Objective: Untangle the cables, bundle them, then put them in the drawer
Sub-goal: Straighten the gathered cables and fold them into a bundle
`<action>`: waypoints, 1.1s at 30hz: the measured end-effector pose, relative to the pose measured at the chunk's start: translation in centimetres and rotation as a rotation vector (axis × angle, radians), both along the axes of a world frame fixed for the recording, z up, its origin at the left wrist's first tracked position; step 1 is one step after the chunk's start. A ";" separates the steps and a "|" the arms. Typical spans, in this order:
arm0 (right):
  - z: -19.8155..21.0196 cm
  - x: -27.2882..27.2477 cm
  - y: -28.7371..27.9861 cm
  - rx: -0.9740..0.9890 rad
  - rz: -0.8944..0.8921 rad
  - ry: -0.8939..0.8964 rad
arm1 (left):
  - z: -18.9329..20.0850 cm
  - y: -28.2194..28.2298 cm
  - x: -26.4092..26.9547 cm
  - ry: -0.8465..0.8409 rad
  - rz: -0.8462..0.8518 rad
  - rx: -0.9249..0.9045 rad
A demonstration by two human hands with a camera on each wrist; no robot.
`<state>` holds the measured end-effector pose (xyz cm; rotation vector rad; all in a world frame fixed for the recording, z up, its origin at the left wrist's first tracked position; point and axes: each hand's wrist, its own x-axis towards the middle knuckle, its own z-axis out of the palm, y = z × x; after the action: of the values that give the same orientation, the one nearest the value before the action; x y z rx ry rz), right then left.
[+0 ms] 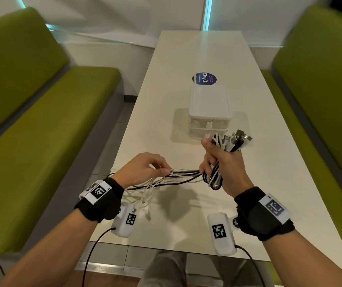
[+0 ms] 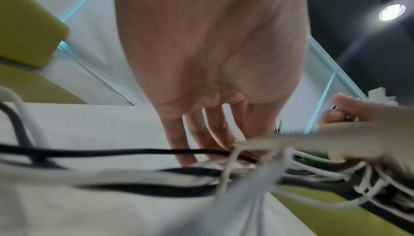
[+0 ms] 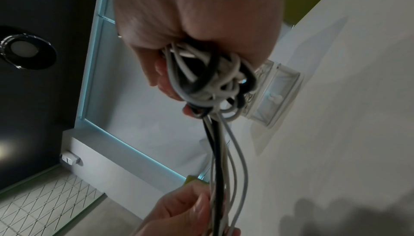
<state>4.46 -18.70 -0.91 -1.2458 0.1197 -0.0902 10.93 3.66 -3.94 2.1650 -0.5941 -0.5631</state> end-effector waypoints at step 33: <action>0.6 0.3 -1.3 -0.239 -0.138 -0.148 | 3.1 4.6 2.6 -0.148 0.052 0.662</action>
<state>4.75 -20.03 -0.31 -1.4634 0.0677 -0.3230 13.53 8.26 -0.83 2.8561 -0.4655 -0.6357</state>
